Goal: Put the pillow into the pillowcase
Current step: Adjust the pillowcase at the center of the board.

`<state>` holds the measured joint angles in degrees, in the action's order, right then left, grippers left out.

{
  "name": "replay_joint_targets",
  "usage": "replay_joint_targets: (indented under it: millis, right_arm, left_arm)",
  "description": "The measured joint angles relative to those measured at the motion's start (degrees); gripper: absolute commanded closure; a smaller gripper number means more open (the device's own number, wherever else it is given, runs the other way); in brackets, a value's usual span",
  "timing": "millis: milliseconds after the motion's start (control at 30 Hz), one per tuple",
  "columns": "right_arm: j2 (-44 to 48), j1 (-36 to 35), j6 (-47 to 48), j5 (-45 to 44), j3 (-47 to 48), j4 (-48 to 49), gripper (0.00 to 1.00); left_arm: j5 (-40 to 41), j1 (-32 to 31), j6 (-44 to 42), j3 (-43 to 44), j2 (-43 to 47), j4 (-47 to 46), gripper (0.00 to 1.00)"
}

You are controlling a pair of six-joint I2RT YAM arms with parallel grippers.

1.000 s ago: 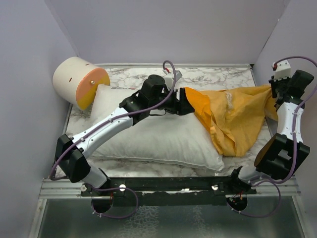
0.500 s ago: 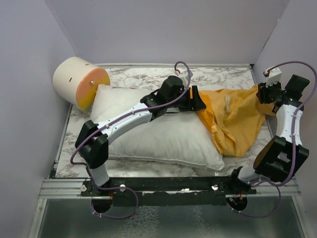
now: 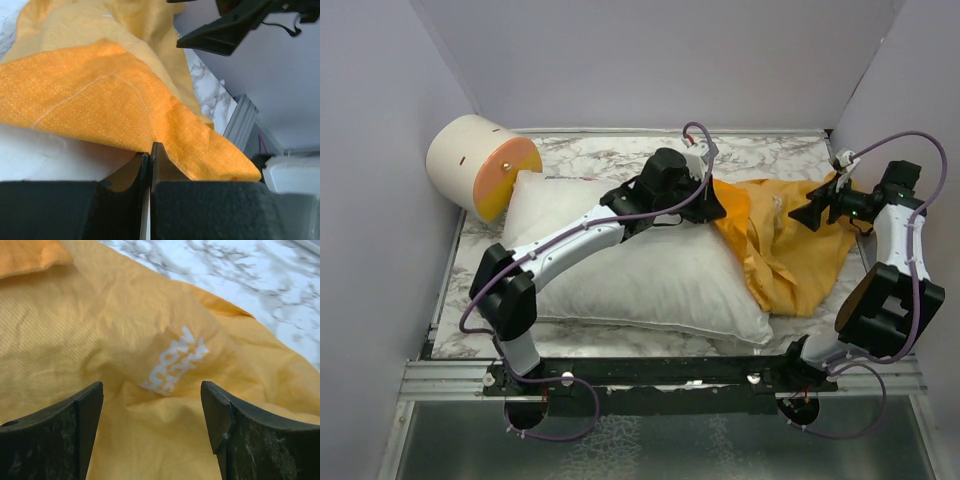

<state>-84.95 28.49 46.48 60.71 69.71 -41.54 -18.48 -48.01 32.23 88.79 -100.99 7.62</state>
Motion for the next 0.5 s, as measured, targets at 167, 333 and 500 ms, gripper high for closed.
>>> replay_joint_targets:
  millis: [167, 333, 500]
  right_arm:
    - [-1.2, -2.3, 5.1, 6.9, 0.0, -8.5, 0.19]
    - [-0.7, -7.3, 10.5, 12.9, 0.1, -17.1, 0.19]
    - [4.3, -15.3, 7.6, 13.8, -3.6, -14.9, 0.20]
  left_arm:
    - [-3.1, 0.0, -3.8, -12.0, 11.3, -3.2, 0.96]
    - [-1.3, 0.0, -3.4, -27.9, 22.4, -6.1, 0.55]
    - [6.1, 0.1, -1.7, -32.5, 29.0, -6.2, 0.37]
